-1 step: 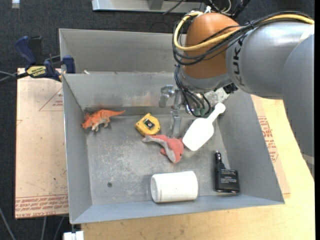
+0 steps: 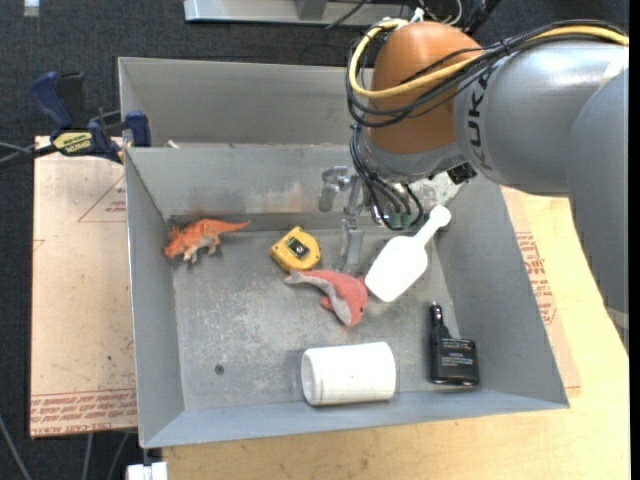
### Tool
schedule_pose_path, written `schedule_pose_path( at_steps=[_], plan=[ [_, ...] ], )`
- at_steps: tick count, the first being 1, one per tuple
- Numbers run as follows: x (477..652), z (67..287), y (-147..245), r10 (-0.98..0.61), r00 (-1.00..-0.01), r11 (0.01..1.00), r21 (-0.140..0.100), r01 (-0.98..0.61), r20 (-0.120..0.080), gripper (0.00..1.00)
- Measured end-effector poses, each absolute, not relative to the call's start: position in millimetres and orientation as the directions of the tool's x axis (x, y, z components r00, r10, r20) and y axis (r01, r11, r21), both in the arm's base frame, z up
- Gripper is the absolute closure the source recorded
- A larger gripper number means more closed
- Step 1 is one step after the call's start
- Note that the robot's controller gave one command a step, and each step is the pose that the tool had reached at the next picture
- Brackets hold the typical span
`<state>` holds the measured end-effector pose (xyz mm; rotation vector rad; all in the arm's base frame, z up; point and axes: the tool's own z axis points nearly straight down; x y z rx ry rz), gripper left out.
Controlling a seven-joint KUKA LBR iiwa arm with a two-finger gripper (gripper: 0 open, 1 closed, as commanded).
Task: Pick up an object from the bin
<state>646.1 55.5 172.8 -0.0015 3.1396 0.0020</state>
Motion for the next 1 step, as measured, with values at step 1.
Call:
schedule_pose_path(
  at_steps=[1],
  plan=[
    [637.8,133.7,52.5,-0.061,-0.998,0.998,0.001,-0.061,-0.007,0.00]
  ],
)
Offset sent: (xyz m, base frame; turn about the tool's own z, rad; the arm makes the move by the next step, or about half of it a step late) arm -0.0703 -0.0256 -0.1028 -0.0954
